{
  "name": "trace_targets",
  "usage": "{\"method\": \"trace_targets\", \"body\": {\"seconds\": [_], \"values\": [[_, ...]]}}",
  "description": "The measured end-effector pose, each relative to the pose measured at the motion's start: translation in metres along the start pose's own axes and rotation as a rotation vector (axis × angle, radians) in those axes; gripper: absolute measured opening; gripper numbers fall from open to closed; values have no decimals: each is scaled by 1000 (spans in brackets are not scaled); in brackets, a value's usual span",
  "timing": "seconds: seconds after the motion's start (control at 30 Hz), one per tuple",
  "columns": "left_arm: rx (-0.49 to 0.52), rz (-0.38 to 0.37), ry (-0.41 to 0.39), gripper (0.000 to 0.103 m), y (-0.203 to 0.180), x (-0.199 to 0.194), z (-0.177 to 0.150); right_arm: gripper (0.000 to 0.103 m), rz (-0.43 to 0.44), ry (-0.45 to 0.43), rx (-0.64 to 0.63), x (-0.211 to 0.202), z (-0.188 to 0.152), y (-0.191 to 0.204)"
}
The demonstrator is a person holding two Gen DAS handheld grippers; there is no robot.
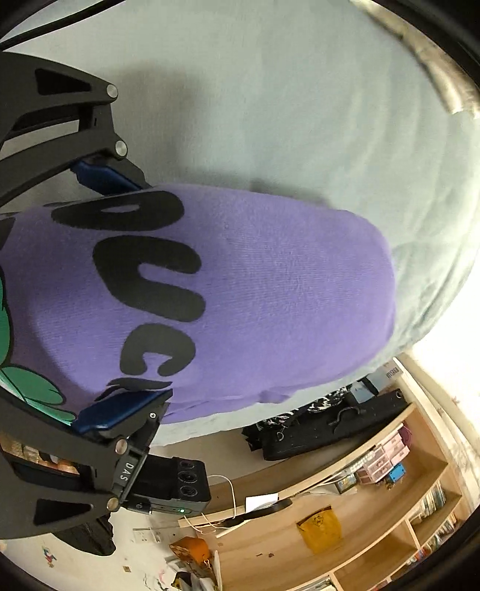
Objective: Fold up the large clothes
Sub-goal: 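Lift the hoodie bundle with both tools and carry it onto the clothes stack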
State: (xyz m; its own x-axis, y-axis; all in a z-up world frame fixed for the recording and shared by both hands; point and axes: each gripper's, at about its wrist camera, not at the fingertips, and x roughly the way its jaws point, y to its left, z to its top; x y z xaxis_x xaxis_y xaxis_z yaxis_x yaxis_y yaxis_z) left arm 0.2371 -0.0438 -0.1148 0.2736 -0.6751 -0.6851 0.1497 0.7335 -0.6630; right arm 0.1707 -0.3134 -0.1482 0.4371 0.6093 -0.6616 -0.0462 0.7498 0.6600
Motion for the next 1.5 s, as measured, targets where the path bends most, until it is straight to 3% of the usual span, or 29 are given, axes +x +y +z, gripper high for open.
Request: {"method": "trace_targets", "body": {"seconds": [0.27,0.5,0.6,0.8,0.97,1.07,1.13,1.2,1.23,1.3,1.5], "values": [[-65,4,-105,89,9,-131,21,39,82,-71,-104,-3,11,104],[-72,83,-248,89,36,-272,73,39,222,-103,-223,35,60,239],[-32,117,-311,89,55,-339,125,39,276,-129,-267,64,96,307],[60,188,-368,90,110,-425,241,39,329,-173,-310,136,168,423],[76,222,-388,90,172,-442,333,39,353,-192,-291,227,231,477],[32,233,-352,92,220,-419,363,39,353,-150,-229,287,249,455],[-58,252,-274,92,273,-379,370,39,303,-102,-175,335,247,434],[-136,316,-204,103,318,-342,365,40,216,-17,-128,378,234,408],[-161,263,-230,103,337,-334,360,41,205,-23,-128,392,226,396],[-134,212,-284,103,344,-335,357,42,214,-61,-144,393,223,391],[-132,238,-277,103,336,-338,361,52,147,-37,-198,388,226,414]]}}
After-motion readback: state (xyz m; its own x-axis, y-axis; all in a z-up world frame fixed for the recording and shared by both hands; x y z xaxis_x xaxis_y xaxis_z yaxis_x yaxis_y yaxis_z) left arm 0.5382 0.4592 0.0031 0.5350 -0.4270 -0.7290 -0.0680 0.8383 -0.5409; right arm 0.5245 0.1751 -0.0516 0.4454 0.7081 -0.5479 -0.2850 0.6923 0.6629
